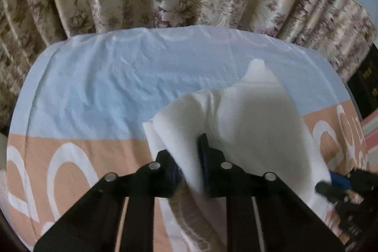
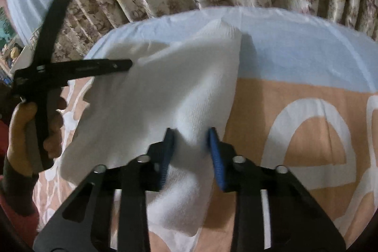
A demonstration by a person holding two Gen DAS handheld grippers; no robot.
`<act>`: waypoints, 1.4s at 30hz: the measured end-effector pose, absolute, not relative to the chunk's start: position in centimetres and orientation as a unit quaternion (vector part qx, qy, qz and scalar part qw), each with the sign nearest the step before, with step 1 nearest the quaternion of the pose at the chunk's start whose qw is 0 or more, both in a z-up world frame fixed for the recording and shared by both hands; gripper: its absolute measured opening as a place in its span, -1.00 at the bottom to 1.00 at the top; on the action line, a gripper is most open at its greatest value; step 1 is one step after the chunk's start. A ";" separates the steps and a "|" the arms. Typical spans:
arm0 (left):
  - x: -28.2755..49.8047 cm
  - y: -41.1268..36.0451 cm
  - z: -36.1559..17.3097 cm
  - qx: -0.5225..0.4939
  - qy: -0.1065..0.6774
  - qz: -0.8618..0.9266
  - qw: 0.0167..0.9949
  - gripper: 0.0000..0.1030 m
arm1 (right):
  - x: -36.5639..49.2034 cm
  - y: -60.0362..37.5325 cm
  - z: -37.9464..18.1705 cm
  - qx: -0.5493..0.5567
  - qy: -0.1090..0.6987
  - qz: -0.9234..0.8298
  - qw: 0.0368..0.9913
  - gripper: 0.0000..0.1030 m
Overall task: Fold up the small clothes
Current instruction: 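Lower the sweater bundle onto the bed and open the right gripper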
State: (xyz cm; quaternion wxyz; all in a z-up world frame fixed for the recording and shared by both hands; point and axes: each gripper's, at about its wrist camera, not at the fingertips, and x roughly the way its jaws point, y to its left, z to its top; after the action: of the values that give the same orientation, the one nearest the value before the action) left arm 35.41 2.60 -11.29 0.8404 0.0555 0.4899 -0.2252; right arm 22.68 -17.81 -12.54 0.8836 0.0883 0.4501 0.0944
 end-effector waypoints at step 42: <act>18.5 5.6 -12.8 0.094 0.483 -0.182 0.851 0.20 | 20.1 -17.5 -14.8 0.038 0.494 0.068 0.866 -0.98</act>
State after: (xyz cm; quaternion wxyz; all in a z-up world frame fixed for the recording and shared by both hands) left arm 18.49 5.56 -12.81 0.8512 0.0941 0.4833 -0.1816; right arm 20.12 -17.49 -14.81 0.8659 0.0379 0.4941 0.0677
